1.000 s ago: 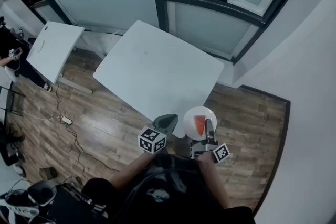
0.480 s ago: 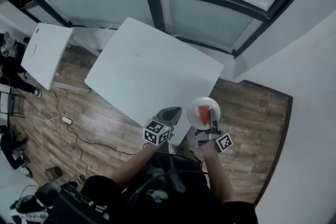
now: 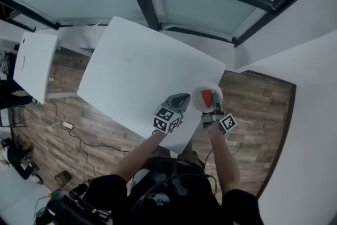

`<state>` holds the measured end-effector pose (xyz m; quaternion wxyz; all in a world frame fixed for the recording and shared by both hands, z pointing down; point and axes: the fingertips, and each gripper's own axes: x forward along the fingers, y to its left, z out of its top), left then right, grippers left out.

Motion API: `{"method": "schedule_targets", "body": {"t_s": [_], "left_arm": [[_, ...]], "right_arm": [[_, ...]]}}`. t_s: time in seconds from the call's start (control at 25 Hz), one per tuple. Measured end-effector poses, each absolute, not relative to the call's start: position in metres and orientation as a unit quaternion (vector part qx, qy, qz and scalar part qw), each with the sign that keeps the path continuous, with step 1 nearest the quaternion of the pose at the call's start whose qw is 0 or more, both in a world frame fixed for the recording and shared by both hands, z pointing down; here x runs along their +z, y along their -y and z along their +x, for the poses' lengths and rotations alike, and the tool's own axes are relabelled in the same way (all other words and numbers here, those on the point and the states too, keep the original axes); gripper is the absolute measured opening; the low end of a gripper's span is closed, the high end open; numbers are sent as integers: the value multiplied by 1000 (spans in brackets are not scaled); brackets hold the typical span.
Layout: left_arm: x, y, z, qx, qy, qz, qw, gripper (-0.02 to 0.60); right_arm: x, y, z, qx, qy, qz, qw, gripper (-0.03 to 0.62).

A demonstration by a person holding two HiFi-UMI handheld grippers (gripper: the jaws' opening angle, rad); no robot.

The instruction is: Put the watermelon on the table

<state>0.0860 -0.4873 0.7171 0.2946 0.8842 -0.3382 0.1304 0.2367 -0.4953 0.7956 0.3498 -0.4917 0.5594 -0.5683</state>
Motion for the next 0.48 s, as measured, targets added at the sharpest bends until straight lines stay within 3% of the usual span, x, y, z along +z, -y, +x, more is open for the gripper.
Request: {"method": "schedule_targets", "body": {"t_s": [0.48], "left_arm": [[742, 548, 85, 134, 336, 872, 330, 4]], "right_arm": [[872, 586, 253, -589, -486, -557, 325, 28]]}}
